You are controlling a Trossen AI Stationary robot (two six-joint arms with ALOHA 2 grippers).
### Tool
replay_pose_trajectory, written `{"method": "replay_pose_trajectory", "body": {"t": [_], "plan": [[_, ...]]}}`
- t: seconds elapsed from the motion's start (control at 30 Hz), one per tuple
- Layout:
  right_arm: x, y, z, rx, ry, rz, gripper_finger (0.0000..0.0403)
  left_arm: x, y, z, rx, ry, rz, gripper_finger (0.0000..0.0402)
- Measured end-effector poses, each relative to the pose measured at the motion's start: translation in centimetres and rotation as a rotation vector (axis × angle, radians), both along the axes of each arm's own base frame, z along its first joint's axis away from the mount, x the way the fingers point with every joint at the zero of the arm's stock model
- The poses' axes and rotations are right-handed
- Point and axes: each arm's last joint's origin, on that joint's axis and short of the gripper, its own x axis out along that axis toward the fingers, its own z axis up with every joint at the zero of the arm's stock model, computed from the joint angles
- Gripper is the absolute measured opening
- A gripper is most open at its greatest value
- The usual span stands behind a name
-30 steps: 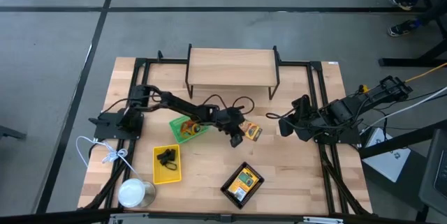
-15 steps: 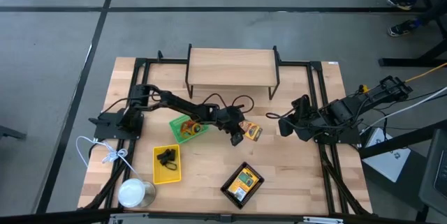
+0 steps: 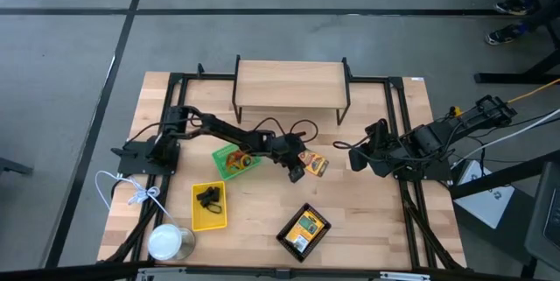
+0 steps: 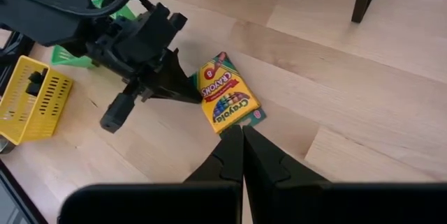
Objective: Pick & Place Office Desk Supplies
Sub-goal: Put the crayon box into the black basket
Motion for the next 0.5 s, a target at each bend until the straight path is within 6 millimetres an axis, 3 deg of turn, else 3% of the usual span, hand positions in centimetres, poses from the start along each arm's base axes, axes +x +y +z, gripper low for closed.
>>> {"method": "replay_pose_trajectory", "body": {"t": [0.23, 0.37, 0.5], "plan": [[0.0, 0.1, 0.0, 0.024, 0.008, 0.012, 0.0000, 0.5, -0.6, -6.5, -0.295, 0.114, 0.060, 0.0003], [0.0, 0.1, -0.1, 0.035, 0.015, 0.019, 0.0000, 0.7, -2.0, -8.1, -0.344, 0.124, 0.068, 0.0003], [0.0, 0.1, -0.1, 0.038, 0.021, 0.029, 0.0000, 0.7, -2.7, -8.1, -0.345, 0.127, 0.059, 0.0003]]}}
